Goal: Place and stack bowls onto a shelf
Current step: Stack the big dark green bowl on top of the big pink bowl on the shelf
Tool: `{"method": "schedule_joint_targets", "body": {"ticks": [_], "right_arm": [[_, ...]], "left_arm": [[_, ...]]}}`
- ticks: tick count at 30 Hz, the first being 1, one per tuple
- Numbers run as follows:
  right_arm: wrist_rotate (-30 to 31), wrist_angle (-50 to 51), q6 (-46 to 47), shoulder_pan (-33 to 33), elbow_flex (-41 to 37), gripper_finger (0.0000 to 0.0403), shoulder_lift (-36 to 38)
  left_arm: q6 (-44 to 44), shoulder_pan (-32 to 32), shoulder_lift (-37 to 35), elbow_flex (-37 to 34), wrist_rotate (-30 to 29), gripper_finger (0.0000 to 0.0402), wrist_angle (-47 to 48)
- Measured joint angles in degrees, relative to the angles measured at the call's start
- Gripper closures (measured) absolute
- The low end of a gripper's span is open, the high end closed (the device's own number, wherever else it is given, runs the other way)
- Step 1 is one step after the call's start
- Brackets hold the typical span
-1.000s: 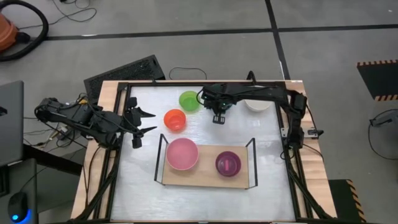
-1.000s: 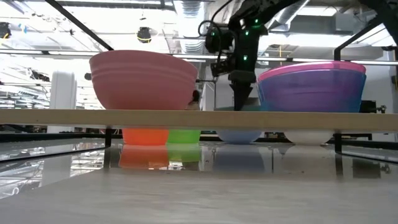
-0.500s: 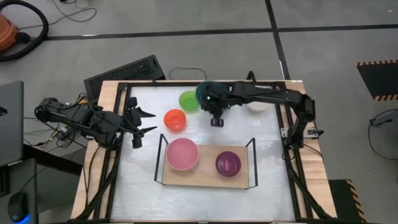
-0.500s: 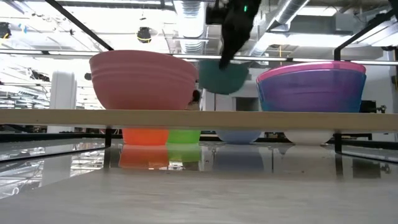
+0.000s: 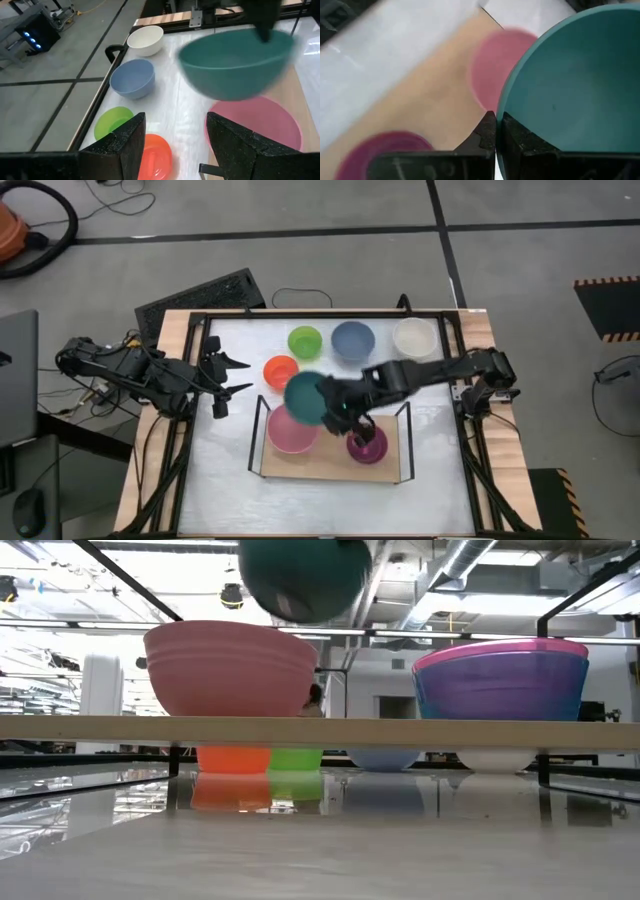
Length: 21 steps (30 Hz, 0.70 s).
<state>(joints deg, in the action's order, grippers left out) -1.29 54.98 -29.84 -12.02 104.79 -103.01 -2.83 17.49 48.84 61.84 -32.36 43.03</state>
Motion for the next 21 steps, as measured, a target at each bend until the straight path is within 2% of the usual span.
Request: {"method": "schedule_joint_targets", "body": {"ticks": [7, 14, 21], "right_arm": [[-1.0, -9.4, -0.7, -3.7, 0.1, 0.0374, -1.9], [-2.3, -6.0, 1.7, -3.2, -0.2, 0.0374, -5.2], [-4.9, -7.7, 1.5, -2.0, 0.1, 0.0374, -7.5]], "left_arm": [[-1.0, 0.0, 0.0, 0.0, 0.0, 0.0205, 0.0], [-1.0, 0.0, 0.0, 0.0, 0.1, 0.0205, 0.1], [-0.9, 0.0, 0.0, 0.0, 0.2, 0.0205, 0.2]]}}
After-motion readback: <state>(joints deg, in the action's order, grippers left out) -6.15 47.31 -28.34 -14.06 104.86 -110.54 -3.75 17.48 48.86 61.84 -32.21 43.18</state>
